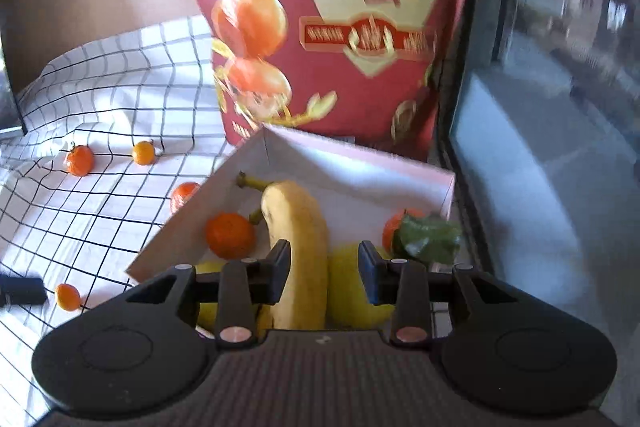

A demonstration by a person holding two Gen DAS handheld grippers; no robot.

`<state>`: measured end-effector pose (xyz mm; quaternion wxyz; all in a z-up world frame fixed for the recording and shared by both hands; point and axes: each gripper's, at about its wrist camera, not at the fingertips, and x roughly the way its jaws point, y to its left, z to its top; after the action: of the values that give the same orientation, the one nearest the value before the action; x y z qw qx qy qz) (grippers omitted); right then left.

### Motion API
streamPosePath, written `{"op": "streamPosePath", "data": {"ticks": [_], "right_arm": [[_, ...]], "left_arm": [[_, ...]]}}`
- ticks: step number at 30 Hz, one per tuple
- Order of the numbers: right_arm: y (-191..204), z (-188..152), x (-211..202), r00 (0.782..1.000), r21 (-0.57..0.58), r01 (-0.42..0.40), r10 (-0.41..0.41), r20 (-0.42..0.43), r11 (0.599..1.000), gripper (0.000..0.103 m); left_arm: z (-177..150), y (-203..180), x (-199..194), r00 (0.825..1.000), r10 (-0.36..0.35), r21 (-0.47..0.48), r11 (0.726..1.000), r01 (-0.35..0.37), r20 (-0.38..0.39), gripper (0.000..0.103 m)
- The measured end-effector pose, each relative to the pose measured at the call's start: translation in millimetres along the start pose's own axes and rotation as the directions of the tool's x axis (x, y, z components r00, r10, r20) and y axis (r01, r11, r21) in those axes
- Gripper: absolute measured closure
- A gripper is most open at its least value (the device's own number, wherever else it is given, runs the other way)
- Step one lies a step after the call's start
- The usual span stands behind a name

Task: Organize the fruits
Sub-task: 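Lower the banana into the pink box and open the right gripper, then move the left gripper to a leafy mandarin on the cloth and grasp it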

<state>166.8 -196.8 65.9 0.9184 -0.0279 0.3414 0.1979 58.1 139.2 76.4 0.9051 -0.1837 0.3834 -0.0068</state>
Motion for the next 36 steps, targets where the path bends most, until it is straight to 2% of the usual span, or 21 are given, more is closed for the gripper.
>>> {"op": "streamPosePath", "data": {"ticks": [3,5,9,12,15,20,28,33,36], "right_arm": [[19,-7,-22,0.997,-0.045,0.007,-0.003,0.072,0.999,0.057],[32,-14,-33,0.994,-0.062,-0.008,0.015,0.108,0.998,0.049],[61,-28,-44,0.989,-0.118,-0.025,0.042,0.142,0.993,0.046],[81,-42,-44,0.989,-0.165,-0.039,0.062,0.136,0.985,0.046],[97,-55,-45,0.986,-0.184,-0.084,0.109,0.128,0.979,0.046],[115,-75,-40,0.983,-0.176,-0.133,0.153,0.104,0.975,0.045],[128,-90,-29,0.981,-0.168,-0.176,0.188,0.053,0.970,0.045],[141,-94,-21,0.973,-0.160,-0.221,0.227,0.025,0.962,0.045],[150,-96,-17,0.971,-0.165,-0.233,0.238,0.012,0.958,0.045]], "left_arm": [[6,16,-4,0.999,0.042,-0.051,0.998,-0.042,0.015,0.053],[6,18,-3,0.998,0.063,-0.040,0.997,-0.063,0.006,0.053],[2,13,2,0.998,0.066,-0.017,0.998,-0.066,-0.023,0.053],[-3,6,9,0.996,0.067,0.018,0.998,-0.067,-0.057,0.053],[-9,1,12,0.992,0.102,0.062,0.993,-0.097,-0.079,0.053],[-6,3,20,0.983,0.151,0.071,0.987,-0.144,-0.102,0.053],[-5,-6,30,0.979,0.159,0.141,0.980,-0.141,-0.131,0.053],[4,3,32,0.979,0.158,0.126,0.982,-0.142,-0.126,0.053],[26,21,30,0.982,0.178,0.084,0.982,-0.172,-0.070,0.053]]}}
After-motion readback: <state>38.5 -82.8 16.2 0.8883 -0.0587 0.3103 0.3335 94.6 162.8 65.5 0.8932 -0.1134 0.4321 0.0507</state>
